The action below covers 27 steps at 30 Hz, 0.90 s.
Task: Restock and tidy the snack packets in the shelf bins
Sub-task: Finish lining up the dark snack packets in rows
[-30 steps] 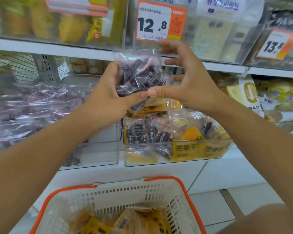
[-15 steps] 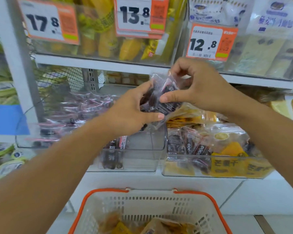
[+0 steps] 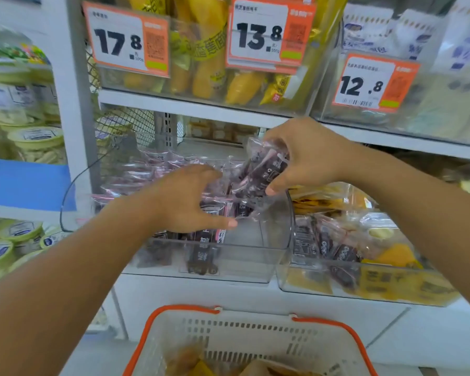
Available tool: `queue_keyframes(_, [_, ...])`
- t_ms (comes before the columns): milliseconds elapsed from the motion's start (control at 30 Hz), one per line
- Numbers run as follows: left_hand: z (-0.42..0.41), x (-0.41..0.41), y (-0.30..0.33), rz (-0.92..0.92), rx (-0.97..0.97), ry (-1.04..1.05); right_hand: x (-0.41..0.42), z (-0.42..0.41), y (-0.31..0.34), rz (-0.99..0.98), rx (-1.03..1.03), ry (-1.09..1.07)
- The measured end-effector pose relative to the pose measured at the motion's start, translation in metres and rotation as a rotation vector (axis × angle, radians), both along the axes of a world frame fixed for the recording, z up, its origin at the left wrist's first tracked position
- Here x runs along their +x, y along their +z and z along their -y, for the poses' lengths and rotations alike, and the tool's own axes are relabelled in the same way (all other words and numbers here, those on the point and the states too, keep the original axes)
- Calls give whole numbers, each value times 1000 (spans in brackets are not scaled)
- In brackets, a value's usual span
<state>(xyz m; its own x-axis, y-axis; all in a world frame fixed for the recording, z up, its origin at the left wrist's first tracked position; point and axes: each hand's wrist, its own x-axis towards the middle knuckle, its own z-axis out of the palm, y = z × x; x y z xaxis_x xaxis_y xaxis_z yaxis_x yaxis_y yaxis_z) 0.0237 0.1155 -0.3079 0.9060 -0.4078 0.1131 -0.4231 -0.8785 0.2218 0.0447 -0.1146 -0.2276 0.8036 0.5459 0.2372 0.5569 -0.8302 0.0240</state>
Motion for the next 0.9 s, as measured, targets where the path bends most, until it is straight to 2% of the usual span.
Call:
queue_keyframes(67, [-5,3,-14,-65,126,-12,6,-12,-6,-83,-189,-108])
queue_keyframes(200, [-5,8,-19,-40,167,15,13,-42,-13,-152,-406,-293])
queue_keyframes(267, [-4,10,-19,-39,222,54,22,-56,-21,-247,-513,-321])
queue_keyframes(367, [-3,11,-17,-75,183,72,36,-69,-45,-358,-662,-313])
queue_keyframes(467, [-2,11,-15,-68,191,66,40,-69,-56,-275,-672,-291])
queue_keyframes(700, [-1,11,-17,-85,145,45,48,-56,-78,-135,-525,-167])
queue_keyframes(900, [1,9,-16,-96,129,33,58,-55,-74,-80,-497,-276])
